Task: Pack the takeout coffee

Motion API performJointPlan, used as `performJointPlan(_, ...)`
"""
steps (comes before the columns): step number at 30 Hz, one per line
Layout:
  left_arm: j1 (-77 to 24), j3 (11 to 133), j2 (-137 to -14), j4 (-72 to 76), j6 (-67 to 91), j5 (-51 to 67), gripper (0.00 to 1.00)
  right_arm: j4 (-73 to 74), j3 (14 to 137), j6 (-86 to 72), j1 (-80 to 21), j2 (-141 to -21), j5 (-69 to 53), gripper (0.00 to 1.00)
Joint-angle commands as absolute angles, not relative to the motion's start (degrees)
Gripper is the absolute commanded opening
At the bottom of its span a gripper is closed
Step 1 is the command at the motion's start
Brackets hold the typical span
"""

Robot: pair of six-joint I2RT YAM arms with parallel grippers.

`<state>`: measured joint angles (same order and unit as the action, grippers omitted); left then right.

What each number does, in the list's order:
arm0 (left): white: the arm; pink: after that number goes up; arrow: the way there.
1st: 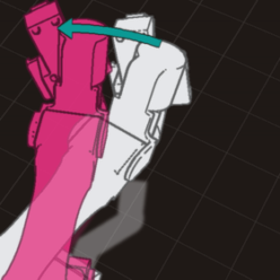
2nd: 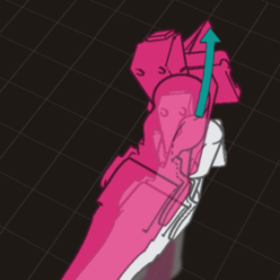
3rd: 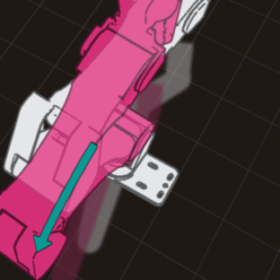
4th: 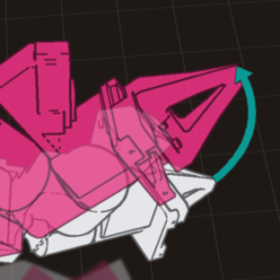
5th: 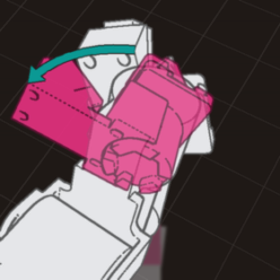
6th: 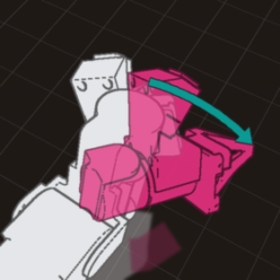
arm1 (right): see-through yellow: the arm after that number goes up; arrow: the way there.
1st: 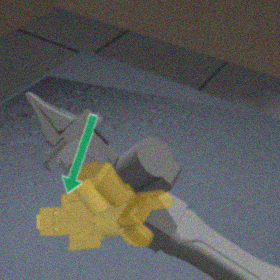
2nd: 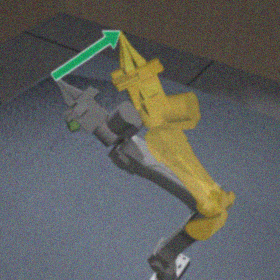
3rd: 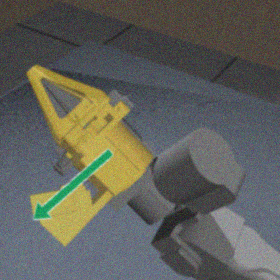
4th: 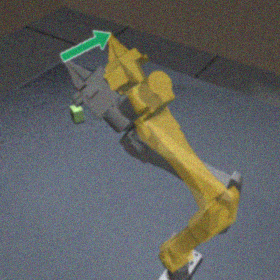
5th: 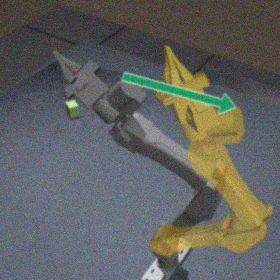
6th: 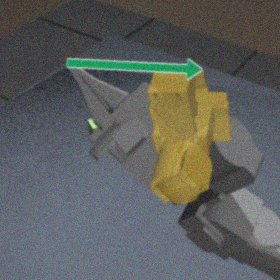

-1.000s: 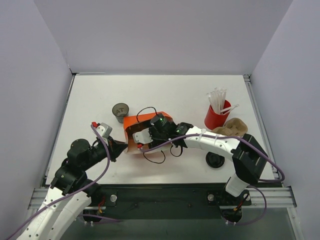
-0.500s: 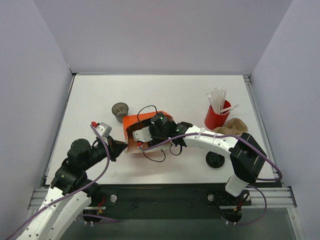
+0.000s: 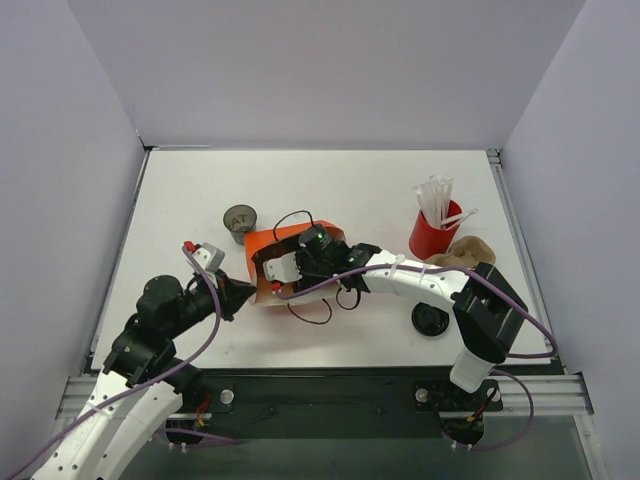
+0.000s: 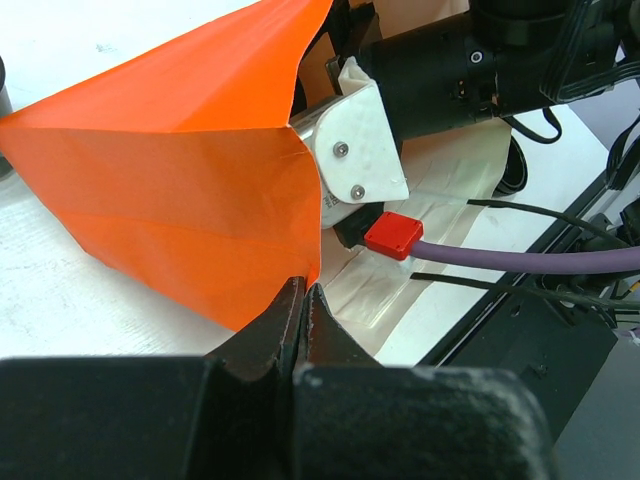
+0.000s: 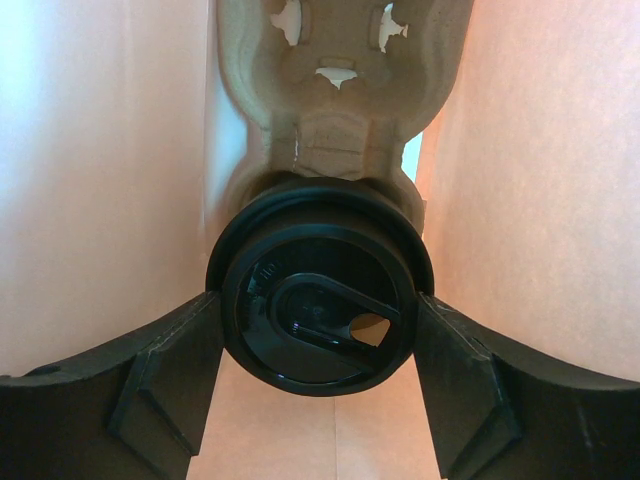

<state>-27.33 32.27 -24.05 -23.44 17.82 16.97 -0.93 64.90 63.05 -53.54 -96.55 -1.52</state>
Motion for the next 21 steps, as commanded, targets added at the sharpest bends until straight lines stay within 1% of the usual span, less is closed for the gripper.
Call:
performJointPlan(1,-27.42,33.92,-24.70,-20.83,17.67,17.75,0.00,3.07,65.91,60.03,-52.29,-97.82,-1.41,0.74)
performJointPlan(5,-27.42,33.93,-25.05,-20.31,19.24,16.44,0.00,5.35,68.64,58.89,-52.65,-96.68,-2.19,0.77)
performJointPlan(7,-27.42,34.19,-25.22,-20.30,19.69,15.82,0.00,6.06,69.26,58.36,-52.91,-96.15,-3.16,0.82)
performJointPlan(9,-27.42,34.54,-25.75,-20.48,19.60,15.82,0.00,6.77,69.52,58.01,-52.91,-95.54,-3.34,0.84)
performJointPlan(21,-27.42,38.49,-28.30,-23.55,18.46,14.15,0.00,10.37,69.34,57.22,-53.44,-92.11,-5.89,0.86)
